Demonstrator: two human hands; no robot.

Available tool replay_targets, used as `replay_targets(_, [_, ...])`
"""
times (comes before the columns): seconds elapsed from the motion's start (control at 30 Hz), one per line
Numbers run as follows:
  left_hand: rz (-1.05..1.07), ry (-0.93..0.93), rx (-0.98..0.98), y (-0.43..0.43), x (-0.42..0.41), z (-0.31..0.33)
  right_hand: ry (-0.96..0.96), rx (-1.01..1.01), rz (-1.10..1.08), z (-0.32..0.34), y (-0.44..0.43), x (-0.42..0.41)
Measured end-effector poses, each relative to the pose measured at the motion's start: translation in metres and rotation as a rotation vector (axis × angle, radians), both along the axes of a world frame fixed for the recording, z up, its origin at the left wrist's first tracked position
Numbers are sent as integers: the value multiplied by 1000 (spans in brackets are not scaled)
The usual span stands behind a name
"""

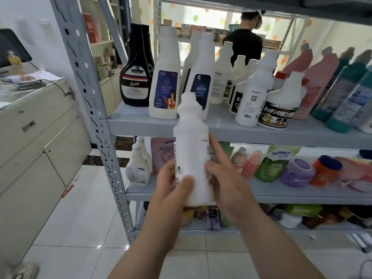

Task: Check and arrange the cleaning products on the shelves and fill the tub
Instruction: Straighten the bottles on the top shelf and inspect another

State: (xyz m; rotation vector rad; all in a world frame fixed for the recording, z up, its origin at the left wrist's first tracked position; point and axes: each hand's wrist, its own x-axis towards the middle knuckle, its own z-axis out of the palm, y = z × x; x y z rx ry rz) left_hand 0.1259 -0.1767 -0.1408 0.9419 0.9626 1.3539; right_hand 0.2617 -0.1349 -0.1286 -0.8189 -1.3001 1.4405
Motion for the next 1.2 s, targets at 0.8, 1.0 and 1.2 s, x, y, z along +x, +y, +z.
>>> replay_targets(0.8, [-163,62,84,-17,-1,23,481,-507,-176,20,-16,10])
replay_targets(1.0, [-199,29,-23,-15,-3,11,506,-546,-115,13,-19,2])
replay_targets(1.2, [-669,-227,-282,-16,-7,-2,421,-269,-182,9,-18,-2])
